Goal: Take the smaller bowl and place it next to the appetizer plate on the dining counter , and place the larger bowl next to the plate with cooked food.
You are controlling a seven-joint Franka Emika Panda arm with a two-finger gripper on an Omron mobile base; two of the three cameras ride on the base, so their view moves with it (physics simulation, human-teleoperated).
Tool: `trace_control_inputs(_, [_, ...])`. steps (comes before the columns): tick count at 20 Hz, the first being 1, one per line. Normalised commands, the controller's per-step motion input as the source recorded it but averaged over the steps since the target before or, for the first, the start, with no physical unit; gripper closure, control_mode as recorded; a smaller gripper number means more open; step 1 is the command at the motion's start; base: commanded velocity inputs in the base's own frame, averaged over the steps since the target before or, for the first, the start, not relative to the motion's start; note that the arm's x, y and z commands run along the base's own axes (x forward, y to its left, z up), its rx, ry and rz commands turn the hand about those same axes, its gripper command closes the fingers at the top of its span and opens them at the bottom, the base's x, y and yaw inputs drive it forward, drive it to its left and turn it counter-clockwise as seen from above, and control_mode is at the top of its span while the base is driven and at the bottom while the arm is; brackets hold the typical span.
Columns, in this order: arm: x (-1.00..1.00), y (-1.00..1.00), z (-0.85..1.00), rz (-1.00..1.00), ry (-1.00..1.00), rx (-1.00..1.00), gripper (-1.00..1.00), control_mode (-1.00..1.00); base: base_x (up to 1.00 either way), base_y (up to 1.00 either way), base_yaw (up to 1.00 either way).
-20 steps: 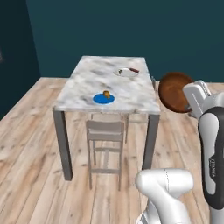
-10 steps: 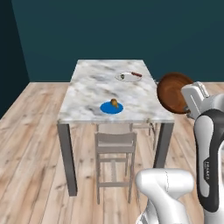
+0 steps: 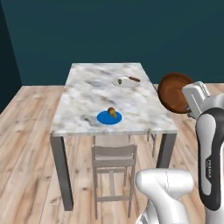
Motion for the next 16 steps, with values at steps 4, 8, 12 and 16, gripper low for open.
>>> trace_control_inputs(4, [0.0, 0.0, 0.0, 0.0, 0.0, 0.0, 1.0, 1.0, 0.66, 0.0, -0.02])
trace_control_inputs(8, [0.0, 0.0, 0.0, 0.0, 0.0, 0.0, 1.0, 1.0, 0.61, 0.0, -0.02])
trace_control_inputs(12, [0.0, 0.0, 0.0, 0.0, 0.0, 0.0, 1.0, 1.0, 0.17, 0.06, -0.06])
trace_control_inputs(16, [0.0, 0.0, 0.0, 0.0, 0.0, 0.0, 1.0, 1.0, 0.39, 0.46, -0.22])
